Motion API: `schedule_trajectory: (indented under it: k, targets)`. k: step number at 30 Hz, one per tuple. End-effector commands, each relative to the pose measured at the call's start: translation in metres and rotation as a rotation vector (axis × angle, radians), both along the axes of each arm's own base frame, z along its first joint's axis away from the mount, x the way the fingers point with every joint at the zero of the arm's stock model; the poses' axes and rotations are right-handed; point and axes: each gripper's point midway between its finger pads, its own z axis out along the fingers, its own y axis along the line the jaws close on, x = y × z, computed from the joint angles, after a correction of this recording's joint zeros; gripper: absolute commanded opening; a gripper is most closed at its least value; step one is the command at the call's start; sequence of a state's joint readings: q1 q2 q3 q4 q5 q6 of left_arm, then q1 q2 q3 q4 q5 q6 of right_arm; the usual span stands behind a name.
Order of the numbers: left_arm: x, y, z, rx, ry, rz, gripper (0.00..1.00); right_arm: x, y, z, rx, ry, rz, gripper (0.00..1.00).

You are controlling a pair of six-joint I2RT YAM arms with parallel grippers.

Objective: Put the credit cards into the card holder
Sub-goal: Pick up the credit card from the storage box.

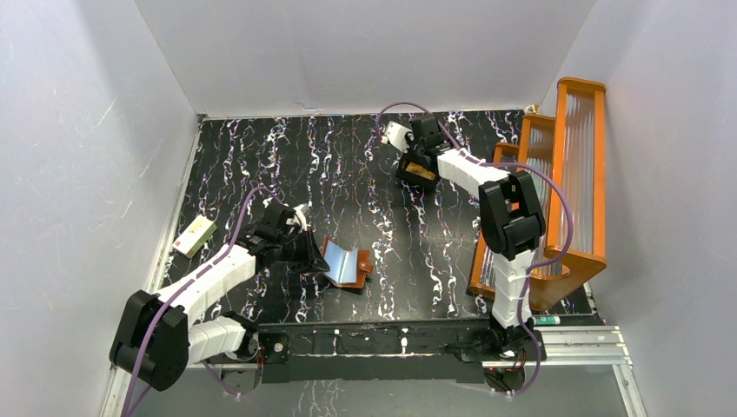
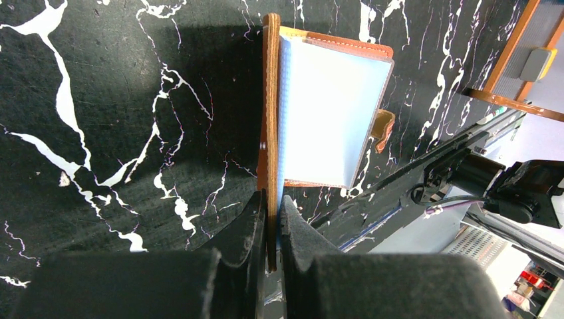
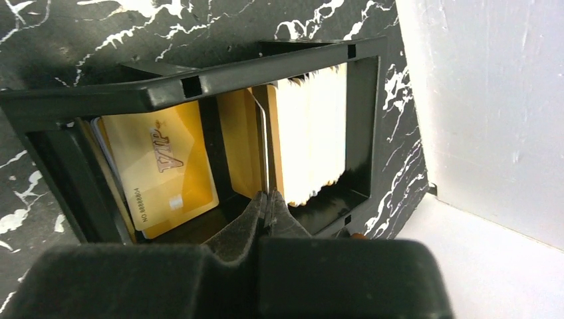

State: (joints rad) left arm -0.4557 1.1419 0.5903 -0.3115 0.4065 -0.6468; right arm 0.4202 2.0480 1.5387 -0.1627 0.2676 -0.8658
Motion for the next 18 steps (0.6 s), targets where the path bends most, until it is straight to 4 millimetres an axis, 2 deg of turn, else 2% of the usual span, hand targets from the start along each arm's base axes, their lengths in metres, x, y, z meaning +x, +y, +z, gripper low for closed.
schedule_trajectory:
  k: [1,4,7,13,15,18]
  targets:
    - [0.007,-0.007,0.014,-0.031,-0.038,-0.015,0.00,0.006,0.008,0.046,0.062,-0.065,0.024,0.00]
    - [0.006,-0.007,0.015,-0.034,-0.039,-0.015,0.00,0.001,0.011,0.048,0.086,-0.035,0.025,0.00]
    - [0.008,-0.008,0.018,-0.039,-0.044,-0.014,0.00,-0.003,0.015,0.061,0.123,-0.001,0.014,0.00]
    - [0.017,-0.017,0.033,-0.094,-0.057,0.020,0.00,-0.027,0.027,0.078,0.221,0.054,-0.075,0.00]
    - [0.023,-0.021,0.039,-0.117,-0.072,0.039,0.00,-0.037,0.035,0.085,0.254,0.057,-0.108,0.00]
    - [0.035,-0.026,0.045,-0.146,-0.095,0.076,0.00,-0.063,0.061,0.094,0.292,0.089,-0.122,0.00]
